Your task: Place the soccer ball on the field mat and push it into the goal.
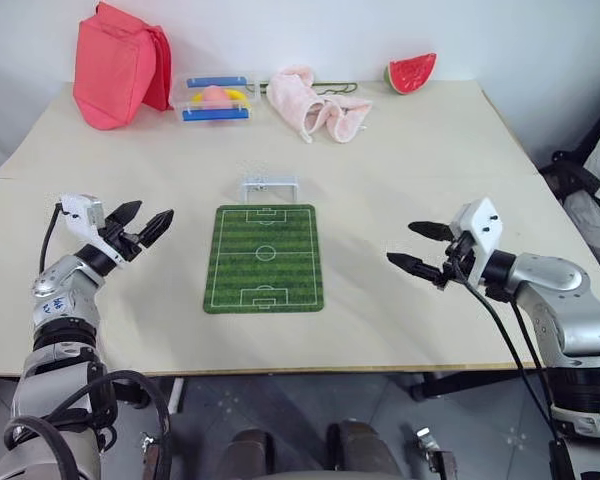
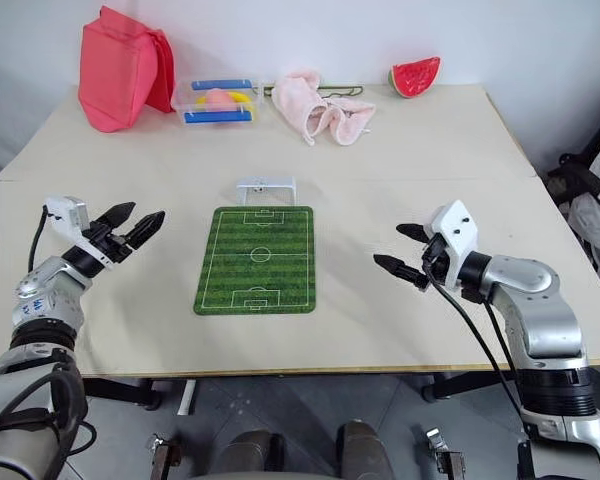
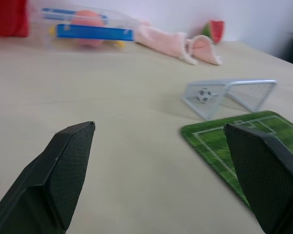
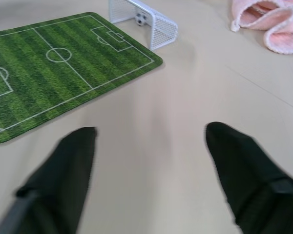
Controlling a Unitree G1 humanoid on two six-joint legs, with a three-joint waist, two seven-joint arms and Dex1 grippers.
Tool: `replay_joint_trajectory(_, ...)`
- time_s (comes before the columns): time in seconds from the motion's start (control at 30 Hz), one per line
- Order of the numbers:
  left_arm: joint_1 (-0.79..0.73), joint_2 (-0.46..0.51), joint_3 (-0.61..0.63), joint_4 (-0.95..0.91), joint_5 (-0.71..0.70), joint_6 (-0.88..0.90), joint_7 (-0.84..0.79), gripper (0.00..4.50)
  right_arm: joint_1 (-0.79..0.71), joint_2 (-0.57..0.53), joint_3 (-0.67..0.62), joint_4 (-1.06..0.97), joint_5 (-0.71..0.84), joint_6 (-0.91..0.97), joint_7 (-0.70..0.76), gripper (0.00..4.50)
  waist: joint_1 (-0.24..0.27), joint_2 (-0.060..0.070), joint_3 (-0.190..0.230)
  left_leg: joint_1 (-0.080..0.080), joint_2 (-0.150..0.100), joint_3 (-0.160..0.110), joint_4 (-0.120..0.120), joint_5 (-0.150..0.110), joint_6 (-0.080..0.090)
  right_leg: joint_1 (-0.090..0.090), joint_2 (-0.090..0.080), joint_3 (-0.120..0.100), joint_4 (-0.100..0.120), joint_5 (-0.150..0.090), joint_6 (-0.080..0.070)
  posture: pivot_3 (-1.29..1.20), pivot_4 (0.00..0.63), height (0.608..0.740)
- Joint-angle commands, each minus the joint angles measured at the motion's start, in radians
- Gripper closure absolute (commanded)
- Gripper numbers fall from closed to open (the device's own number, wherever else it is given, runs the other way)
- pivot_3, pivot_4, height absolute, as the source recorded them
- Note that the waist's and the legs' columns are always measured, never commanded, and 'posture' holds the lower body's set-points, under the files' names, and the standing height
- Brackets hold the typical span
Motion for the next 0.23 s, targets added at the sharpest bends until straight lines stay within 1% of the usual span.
replay_joint_trajectory(0.03, 0.006, -0.007, -0.003, -0.041, 0.011, 0.045, 0.014, 0.0, 0.005, -0.005, -0.025, -0.019, 0.022, -0.005, -0.017, 0.04, 0.001, 0.0, 0.0, 0.0, 0.0, 0.0, 0.0, 0.0, 0.0, 0.0, 0.0, 0.0, 0.0, 0.0, 0.0, 0.0, 0.15, 0.74)
replay_joint_trajectory(0.23, 0.071, -0.008, -0.012, -0.108, 0.022, 0.028, -0.029, 0.0, 0.061, 0.006, -0.032, -0.042, 0.028, -0.02, -0.055, 0.04, 0.001, 0.0, 0.0, 0.0, 0.0, 0.0, 0.0, 0.0, 0.0, 0.001, 0.0, 0.0, 0.0, 0.0, 0.0, 0.0, 0.15, 0.74)
